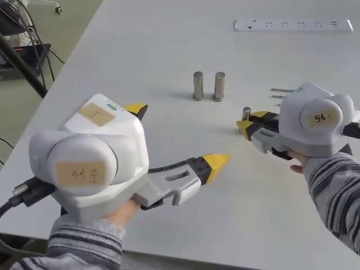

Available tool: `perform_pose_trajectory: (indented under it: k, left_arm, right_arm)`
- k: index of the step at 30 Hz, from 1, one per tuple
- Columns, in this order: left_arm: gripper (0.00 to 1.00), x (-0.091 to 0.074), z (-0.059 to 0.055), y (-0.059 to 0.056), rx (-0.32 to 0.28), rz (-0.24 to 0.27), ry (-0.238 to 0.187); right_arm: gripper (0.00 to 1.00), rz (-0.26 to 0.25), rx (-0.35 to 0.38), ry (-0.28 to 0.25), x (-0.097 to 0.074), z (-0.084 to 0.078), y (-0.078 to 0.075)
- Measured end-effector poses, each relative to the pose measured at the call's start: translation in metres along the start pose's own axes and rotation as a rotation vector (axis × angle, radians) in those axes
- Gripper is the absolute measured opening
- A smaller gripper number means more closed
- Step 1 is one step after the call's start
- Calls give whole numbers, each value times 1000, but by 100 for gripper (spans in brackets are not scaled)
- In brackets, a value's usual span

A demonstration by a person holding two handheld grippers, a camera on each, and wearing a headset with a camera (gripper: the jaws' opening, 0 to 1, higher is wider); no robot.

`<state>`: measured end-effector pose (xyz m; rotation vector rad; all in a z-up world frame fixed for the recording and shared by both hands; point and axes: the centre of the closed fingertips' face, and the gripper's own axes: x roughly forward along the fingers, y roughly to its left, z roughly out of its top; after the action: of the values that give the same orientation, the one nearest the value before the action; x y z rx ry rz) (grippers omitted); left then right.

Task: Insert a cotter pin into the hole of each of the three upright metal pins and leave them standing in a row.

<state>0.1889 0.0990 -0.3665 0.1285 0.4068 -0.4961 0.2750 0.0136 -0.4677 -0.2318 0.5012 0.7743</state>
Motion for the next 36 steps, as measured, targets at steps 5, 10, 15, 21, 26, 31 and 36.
perform_pose_trajectory:
  k: [5, 10, 15, 21, 26, 31, 36]
  left_arm:
    - [85, -1, 1, 0, 4, 1, -1]
    - [85, -2, 1, 1, 4, 8, 1]
    - [86, -1, -1, 0, 2, 14, 12]
    - [87, -1, 0, -1, -2, 17, 14]
    - [88, -2, 1, 1, 2, 22, 15]
    - [90, -2, 1, 1, -8, 29, 17]
    - [92, 0, -2, -2, -14, 22, 31]
  right_arm:
    - [4, 4, -7, -17, -1, 3, -1]
    - [4, 4, -7, -29, -2, 2, -1]
    - [5, 7, -15, -4, -1, 2, -2]
    - [7, 6, -7, 34, -3, -7, -2]
    - [16, 13, 28, 14, -12, -5, -3]
    - [21, 27, 39, 33, -28, -7, -12]
    - [22, 28, -10, 83, -42, -10, -27]
